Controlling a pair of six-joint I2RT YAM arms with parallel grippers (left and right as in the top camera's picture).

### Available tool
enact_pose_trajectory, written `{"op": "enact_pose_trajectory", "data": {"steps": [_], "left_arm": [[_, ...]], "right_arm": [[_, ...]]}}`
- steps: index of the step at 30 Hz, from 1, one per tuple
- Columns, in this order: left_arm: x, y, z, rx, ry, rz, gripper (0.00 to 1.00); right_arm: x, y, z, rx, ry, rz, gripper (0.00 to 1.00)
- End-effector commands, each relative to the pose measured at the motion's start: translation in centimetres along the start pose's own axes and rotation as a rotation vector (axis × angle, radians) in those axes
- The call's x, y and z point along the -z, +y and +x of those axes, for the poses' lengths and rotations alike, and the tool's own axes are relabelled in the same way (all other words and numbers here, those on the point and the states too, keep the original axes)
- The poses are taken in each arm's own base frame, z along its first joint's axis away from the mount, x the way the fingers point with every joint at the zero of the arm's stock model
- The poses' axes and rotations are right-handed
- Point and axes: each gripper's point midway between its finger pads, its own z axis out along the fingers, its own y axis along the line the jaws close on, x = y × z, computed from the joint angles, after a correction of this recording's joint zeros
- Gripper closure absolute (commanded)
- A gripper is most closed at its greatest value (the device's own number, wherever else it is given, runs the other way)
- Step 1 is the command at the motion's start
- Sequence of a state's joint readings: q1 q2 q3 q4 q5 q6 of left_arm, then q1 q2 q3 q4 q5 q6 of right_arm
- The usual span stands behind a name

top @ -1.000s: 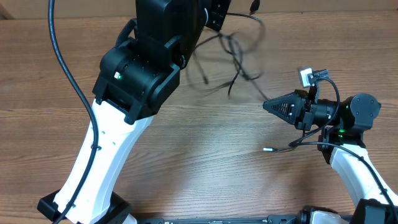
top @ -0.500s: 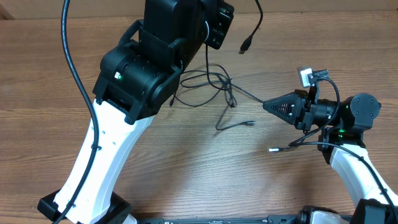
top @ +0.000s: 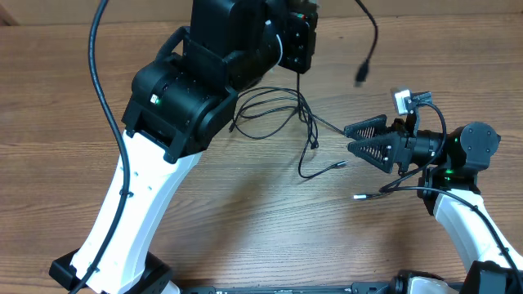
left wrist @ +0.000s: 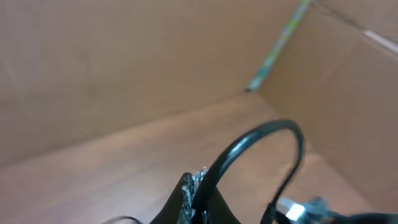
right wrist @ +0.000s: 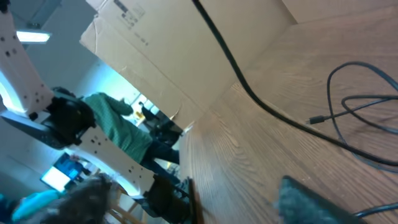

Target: Untangle cables

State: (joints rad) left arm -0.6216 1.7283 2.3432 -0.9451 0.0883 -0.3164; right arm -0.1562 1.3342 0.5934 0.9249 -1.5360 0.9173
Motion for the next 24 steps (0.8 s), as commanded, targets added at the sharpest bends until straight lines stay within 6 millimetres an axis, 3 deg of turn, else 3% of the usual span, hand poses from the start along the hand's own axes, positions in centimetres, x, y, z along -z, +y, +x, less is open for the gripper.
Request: {"op": "enact_pose_trajectory", "data": {"steps": [1,5,12,18,24], "left_arm": [[0.6,-2.0,-0.1,0.184,0.018,0.102,0.96],[0.0,-2.8,0.5,0.305,0.051,0.13,0.96],[0.4,-5.6,0.1,0.327,0.065,0.264,0.96],[0.5,-5.9,-0.2,0.357,0.062,0.282,0.96],[0.5,-6.2,-0.1,0.404,0.075,0.29,0.96]], "right_arm": [[0.1,0.2,0.5,-0.001,0.02,-0.012,0.05],[0.1,0.1,0.3,0.001,0.012,-0.007,0.0],[0.1,-0.6,-0.5,0.029,-0.04,0.028,0.0],[-1.0,-2.4,0.0,-0.056,-0.066,0.064,0.0],[-2.5,-5.7,1.7,-0.203,-0.091,0.188,0.0]]}}
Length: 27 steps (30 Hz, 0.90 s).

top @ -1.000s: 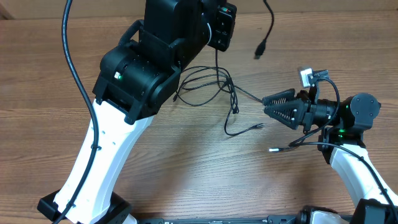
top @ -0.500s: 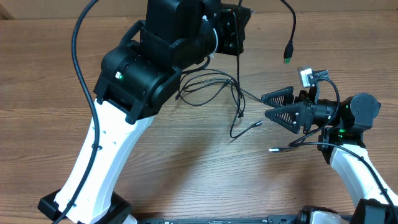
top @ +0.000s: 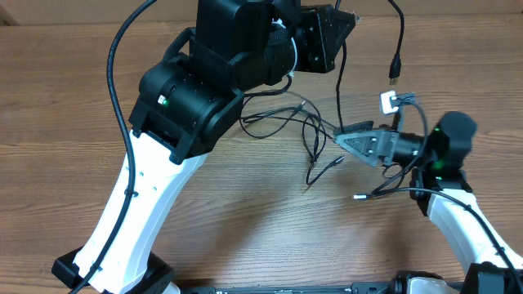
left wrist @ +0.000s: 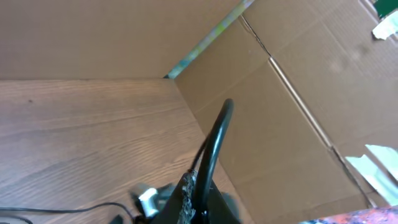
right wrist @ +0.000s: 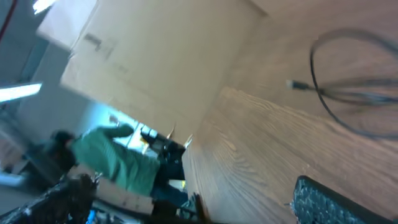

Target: Untangle cables

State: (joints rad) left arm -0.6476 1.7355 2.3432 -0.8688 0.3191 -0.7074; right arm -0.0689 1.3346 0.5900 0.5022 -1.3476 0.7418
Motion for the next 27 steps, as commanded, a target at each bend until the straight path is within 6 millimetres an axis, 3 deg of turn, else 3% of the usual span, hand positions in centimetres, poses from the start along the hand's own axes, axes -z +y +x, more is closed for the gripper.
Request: {"op": "enact_pose_trajectory", "data": {"steps": [1,9,14,17,20,22,23,24,27], "left_arm": [[0.1,-1.0,0.1,0.038,0.009,0.033,0.96],[0.1,-0.8,0.2,0.043,0.01,0.024,0.96],[0.1,-0.2,0.6,0.052,0.023,-0.002,0.96],[0.1,0.4,0.6,0.056,0.017,-0.03,0.96],[0.1,0.7,0.3,0.057,0.002,-0.05,0.96],[0.1,1.1,0.0,0.056,-0.015,-0.068,0.96],[0.2,1.6,-0.4,0.056,-0.044,-0.101,0.96],[0.3,2.0,-0.8,0.055,-0.065,-0.125,0.96],[0.7,3.8,-1.8,0.055,-0.135,-0.221,0.96]], "right_arm": [[-0.8,-2.1,-0.5,0.027,-0.059,0.104,0.0],[-1.6,-1.7,-0.4,0.056,-0.053,0.094,0.02],[-1.6,-0.4,-1.2,0.161,-0.065,0.057,0.01],[-1.6,0.8,-2.0,0.262,-0.085,0.031,0.09],[-1.6,1.8,-1.8,0.316,-0.07,-0.004,0.28],[-1.6,2.0,-1.5,0.318,-0.051,-0.021,0.53],[-1.6,2.1,-1.0,0.306,-0.03,-0.034,0.89],[-1.6,2.1,-0.9,0.298,-0.022,-0.038,0.96],[-1.6,1.9,-0.4,0.271,-0.003,-0.044,0.96]]}}
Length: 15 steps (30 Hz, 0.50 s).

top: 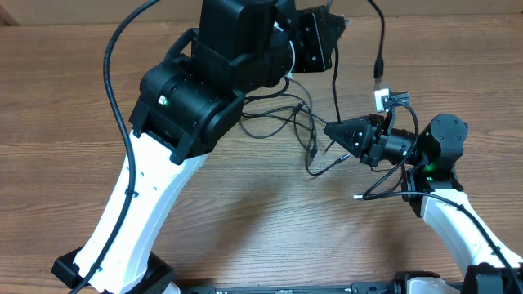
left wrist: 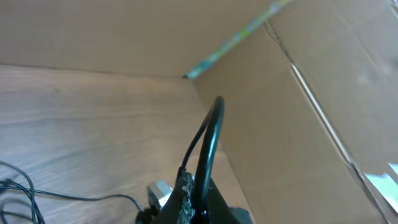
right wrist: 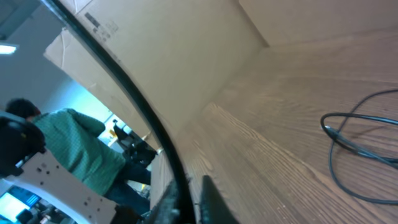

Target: Untangle cables

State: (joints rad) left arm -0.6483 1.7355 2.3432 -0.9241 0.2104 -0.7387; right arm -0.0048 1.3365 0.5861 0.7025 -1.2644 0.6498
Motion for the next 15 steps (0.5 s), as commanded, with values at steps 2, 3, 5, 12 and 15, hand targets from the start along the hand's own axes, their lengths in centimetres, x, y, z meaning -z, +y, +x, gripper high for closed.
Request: {"op": "enact_pose_trajectory", "data": {"steps": [2,3,5,12,15], "left_arm": [[0.5,2.8,-2.2,0.016,-0.137,-0.171,0.88],[0.7,3.7,-2.4,0.017,-0.155,-0.218,0.82],[1.2,5.5,-2.5,0.017,-0.183,-0.315,0.8],[3.1,11.3,-0.6,-0.035,-0.137,-0.62,0.0],[3.4,13.9,1.8,-0.05,-0.028,-0.734,0.0]], "right_arm": [[-0.1,0.7,0.8,-0.013,0.044,-0.044,0.96],[-0.1,0.7,0.9,-0.013,0.048,-0.048,0.96],[-0.1,0.8,0.9,-0.033,0.049,-0.049,0.96],[0.0,1.8,-0.1,-0.134,0.032,-0.067,0.96],[0.2,4.3,-2.3,-0.077,-0.016,-0.116,0.96]]}}
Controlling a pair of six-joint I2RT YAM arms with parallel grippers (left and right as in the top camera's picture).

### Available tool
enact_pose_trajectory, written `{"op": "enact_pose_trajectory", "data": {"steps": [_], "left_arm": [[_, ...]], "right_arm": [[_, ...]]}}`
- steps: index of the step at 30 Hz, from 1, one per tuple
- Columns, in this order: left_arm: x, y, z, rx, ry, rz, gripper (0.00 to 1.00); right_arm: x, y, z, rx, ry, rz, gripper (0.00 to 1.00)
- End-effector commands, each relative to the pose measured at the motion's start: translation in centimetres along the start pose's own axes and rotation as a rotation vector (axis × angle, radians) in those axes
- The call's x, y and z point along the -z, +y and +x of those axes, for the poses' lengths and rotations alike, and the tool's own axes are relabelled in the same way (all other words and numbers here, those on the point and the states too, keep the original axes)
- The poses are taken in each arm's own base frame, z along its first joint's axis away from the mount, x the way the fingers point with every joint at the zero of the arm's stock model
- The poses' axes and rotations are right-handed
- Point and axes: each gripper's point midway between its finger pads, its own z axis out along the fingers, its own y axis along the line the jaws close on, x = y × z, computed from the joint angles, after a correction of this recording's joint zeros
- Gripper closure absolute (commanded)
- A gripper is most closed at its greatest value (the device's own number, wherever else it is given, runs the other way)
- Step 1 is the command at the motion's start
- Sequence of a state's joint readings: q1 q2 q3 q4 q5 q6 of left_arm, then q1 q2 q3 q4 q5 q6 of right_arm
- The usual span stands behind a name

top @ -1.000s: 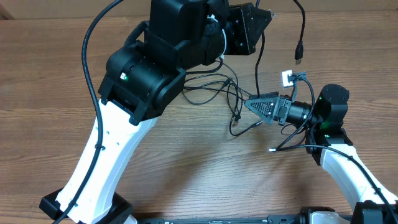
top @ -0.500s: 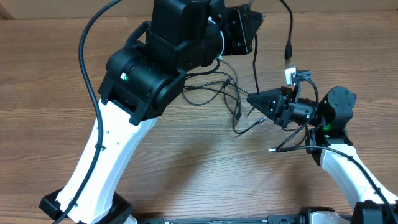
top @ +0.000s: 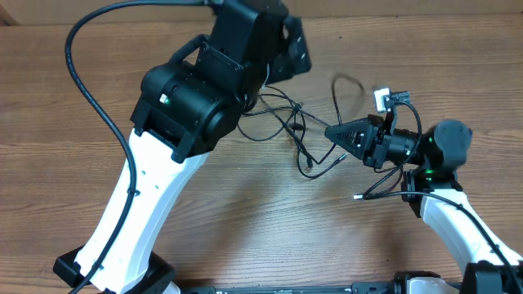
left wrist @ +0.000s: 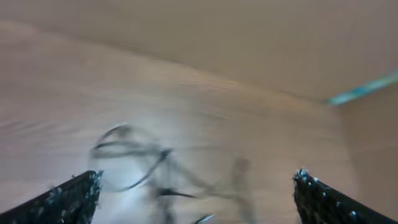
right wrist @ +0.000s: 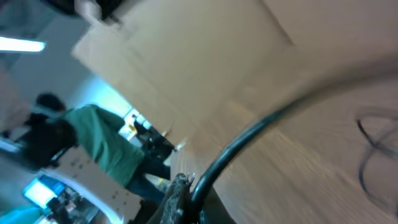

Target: Untangle cables

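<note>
A tangle of thin black cables [top: 286, 122] lies on the wooden table [top: 245, 229] at the middle. My right gripper [top: 333, 134] is at the tangle's right edge, shut on a thick black cable [top: 337, 86] that loops up behind it. In the right wrist view that thick cable [right wrist: 261, 134] runs up and to the right from the closed right gripper [right wrist: 186, 190]. My left gripper [left wrist: 199, 199] is open, its fingers [left wrist: 74, 196] wide apart high over the blurred tangle [left wrist: 149, 162], holding nothing.
A thin cable with a pale tip [top: 357, 197] lies in front of the right arm. The left arm's own thick cable [top: 82, 57] arcs over the table's left side. Cardboard walls [right wrist: 186, 56] stand around the table.
My left gripper has opened and let go of the thick black cable. The cable no longer hangs from above; it now loops low beside the right gripper, which stays shut on it.
My left gripper first held the thick cable up high, its plug dangling, while the right gripper stood open to the right. The right gripper then was closer to the hanging cable, then shut on it. Now the left has released it.
</note>
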State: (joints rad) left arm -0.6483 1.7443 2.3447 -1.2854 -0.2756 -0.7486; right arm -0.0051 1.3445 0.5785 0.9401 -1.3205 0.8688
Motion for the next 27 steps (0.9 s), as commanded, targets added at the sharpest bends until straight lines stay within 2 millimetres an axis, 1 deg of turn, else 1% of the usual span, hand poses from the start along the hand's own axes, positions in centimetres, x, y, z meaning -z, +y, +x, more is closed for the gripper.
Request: {"op": "enact_pose_trajectory", "data": {"steps": [1,4,6,7,8,12,15,19,20,24,26,27], "left_arm": [[-1.5,2.4,1.3,-0.066,0.033,-0.15,0.0],[-2.9,3.9,3.7,-0.104,0.133,-0.232,0.0],[-3.9,4.5,5.1,-0.125,0.194,-0.269,0.0],[-4.4,4.6,5.8,-0.131,0.225,-0.279,0.0],[-5.4,4.7,6.9,-0.139,0.273,-0.289,0.0],[-7.3,5.0,8.7,-0.146,0.343,-0.321,0.0],[-8.7,4.8,10.2,-0.14,0.404,-0.319,0.0],[-10.2,4.3,11.6,-0.133,0.46,-0.304,0.0],[-10.7,4.0,12.1,-0.128,0.48,-0.291,0.0],[-11.4,3.6,12.8,-0.12,0.506,-0.272,0.0],[-11.7,3.5,13.0,-0.119,0.511,-0.27,0.0],[-11.9,3.4,13.2,-0.118,0.519,-0.266,0.0]], "right_arm": [[-0.1,2.8,-2.0,-0.049,-0.035,-0.051,0.96],[0.1,5.1,-4.0,0.003,-0.078,-0.091,0.96],[0.3,6.1,-5.0,0.008,-0.096,-0.103,0.96],[0.4,6.3,-5.4,0.009,-0.103,-0.106,0.96],[0.7,6.7,-6.1,0.008,-0.123,-0.107,0.96],[1.5,7.1,-8.2,-0.005,-0.175,-0.097,0.96],[2.3,7.4,-9.6,-0.008,-0.202,-0.086,0.96],[3.4,8.3,-11.8,-0.039,-0.232,-0.076,0.96],[4.0,8.8,-12.7,-0.061,-0.243,-0.073,0.96],[5.4,10.0,-14.9,-0.059,-0.276,-0.055,0.96],[6.3,10.2,-16.0,-0.054,-0.297,-0.032,0.96],[7.3,10.2,-17.0,-0.057,-0.322,-0.004,0.97]]}}
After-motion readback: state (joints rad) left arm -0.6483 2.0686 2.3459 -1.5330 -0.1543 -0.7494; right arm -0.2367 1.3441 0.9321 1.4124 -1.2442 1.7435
